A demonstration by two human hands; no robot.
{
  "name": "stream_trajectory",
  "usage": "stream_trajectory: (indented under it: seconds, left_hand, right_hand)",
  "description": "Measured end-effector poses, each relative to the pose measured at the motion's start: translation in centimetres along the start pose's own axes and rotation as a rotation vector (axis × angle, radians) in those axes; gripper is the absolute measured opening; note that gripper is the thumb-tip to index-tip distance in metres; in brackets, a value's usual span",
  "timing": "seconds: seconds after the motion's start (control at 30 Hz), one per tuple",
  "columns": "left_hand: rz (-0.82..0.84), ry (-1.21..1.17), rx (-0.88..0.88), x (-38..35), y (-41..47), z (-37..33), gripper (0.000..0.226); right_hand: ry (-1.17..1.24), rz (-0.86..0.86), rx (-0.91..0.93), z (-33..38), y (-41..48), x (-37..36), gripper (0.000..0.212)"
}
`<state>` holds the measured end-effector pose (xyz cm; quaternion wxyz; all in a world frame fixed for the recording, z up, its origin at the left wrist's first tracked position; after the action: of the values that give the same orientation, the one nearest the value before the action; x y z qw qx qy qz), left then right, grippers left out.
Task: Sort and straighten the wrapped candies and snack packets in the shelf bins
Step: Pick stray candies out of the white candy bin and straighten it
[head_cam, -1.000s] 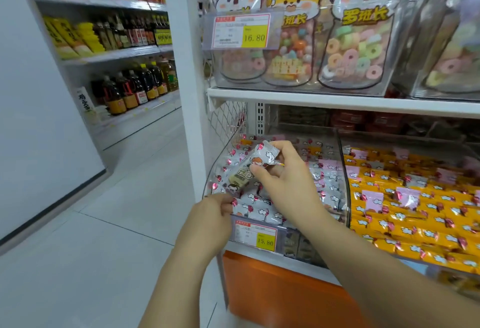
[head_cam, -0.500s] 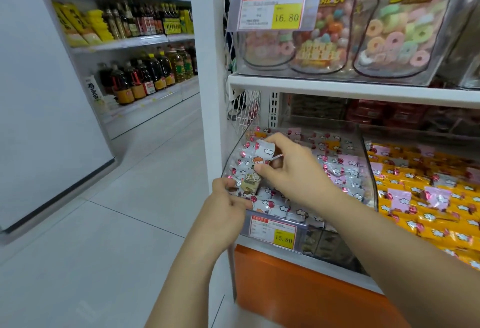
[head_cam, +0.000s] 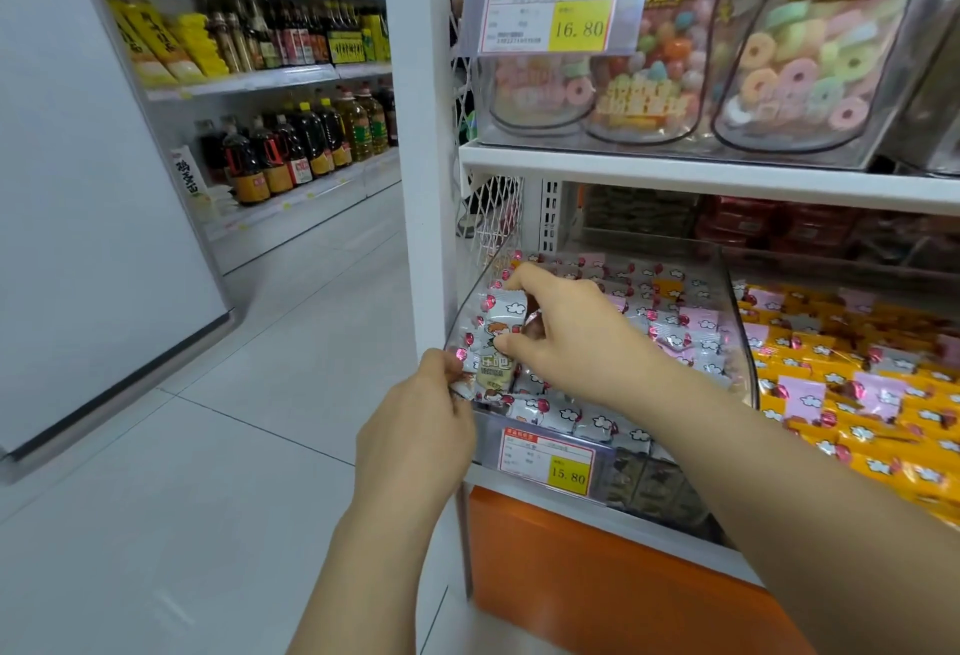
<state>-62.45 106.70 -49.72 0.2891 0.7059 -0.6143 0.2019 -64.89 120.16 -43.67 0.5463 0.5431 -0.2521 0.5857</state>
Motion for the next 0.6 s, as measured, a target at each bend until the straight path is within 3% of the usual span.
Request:
stream_trajectory:
  seconds: [0.33,0.47,0.6]
  left_hand:
    - [0.025,0.042,-0.023,-0.4,0.2,0.3,0.046]
    - [0.010,-0.006,-0.045,-0.3,0.2,0.4,0.046]
    - [0.021,-0.047,-0.043,-0.6,0.6,0.8,0.049]
  right_hand:
    - [-0.152,0.156,0.058,0.5,-1.0,-4.2,0.019]
    - [-0.262,0.031,0.131,0.5,-1.9,-3.5,0.046]
    - [-0.432,0.012,0.264,1.0,-3.4,-4.4,0.027]
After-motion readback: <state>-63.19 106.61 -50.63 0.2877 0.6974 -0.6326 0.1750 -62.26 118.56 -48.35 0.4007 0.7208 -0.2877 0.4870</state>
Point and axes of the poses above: each hand's wrist, its own y-axis towards the middle knuckle, its own x-axis out of the back of the hand, z = x × y, the point moved 5 cm from there along y, towards the middle knuckle, and after that the axes turned 14 degrees about -y, right-handed, at the moved point
